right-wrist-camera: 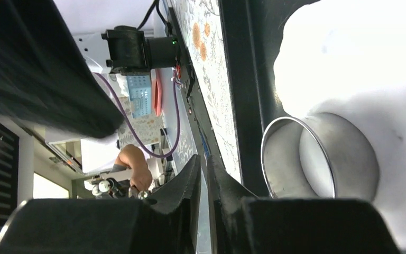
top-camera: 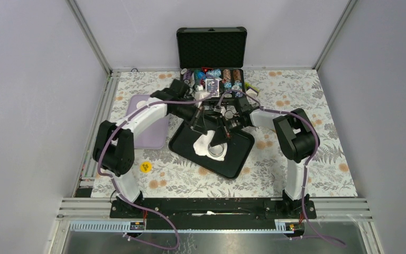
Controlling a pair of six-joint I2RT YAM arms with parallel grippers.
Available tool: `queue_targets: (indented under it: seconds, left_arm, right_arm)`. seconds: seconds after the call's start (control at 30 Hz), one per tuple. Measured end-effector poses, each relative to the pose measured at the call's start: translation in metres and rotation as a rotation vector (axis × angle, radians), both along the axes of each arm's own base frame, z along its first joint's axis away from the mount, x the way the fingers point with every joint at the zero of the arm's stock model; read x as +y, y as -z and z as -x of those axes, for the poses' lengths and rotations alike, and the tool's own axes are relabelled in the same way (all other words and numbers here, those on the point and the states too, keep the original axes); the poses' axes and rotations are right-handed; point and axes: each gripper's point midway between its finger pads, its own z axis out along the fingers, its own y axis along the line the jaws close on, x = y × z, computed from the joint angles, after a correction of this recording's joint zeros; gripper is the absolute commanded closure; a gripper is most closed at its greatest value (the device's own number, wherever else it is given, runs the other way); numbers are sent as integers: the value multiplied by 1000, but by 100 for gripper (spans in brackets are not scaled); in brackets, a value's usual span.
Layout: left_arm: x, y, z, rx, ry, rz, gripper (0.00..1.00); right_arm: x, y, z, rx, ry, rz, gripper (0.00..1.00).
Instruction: Roll out the dumpling wrappers from the dough
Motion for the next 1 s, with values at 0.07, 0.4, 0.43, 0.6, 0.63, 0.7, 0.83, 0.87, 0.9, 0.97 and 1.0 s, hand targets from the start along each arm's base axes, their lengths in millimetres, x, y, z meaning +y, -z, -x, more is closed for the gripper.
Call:
queue_targets:
  seconds: [0.07,0.4,0.43,0.6,0.63,0.7,0.83,0.87,0.9,0.97,1.0]
  left_arm:
    - [18,-3,-15,-11,-54,-5,92]
    - [82,4,-29,-4,-191,-44,91]
    - [86,4,-28,-4,-198,-46,91]
    - [98,2,-28,-12,-221,-48,91]
    - [101,1,-28,-14,-226,-49,91]
    - [104,0,-28,-16,-232,-49,91]
    - [107,-3,-27,-20,-240,-48,92]
    - [107,-4,-26,-22,-241,-48,91]
    - [108,-5,-26,-26,-241,-47,91]
    - [108,-7,-26,-30,-243,-46,91]
    - [108,-7,-26,-30,-242,-45,91]
  right_arm:
    - [5,5,6,11,-19,4,86]
    - [6,34,14,72,-40,51,87]
    - [5,37,15,79,-43,58,88]
    - [1,47,22,117,-57,75,88]
    - [1,47,23,118,-60,76,89]
    - [0,48,25,127,-67,75,89]
    - [-1,48,27,132,-74,72,89]
    - [-1,48,27,132,-75,72,89]
    - [-1,48,27,133,-75,73,90]
    - [-1,49,28,138,-76,74,91]
    - [-1,50,28,141,-77,73,91]
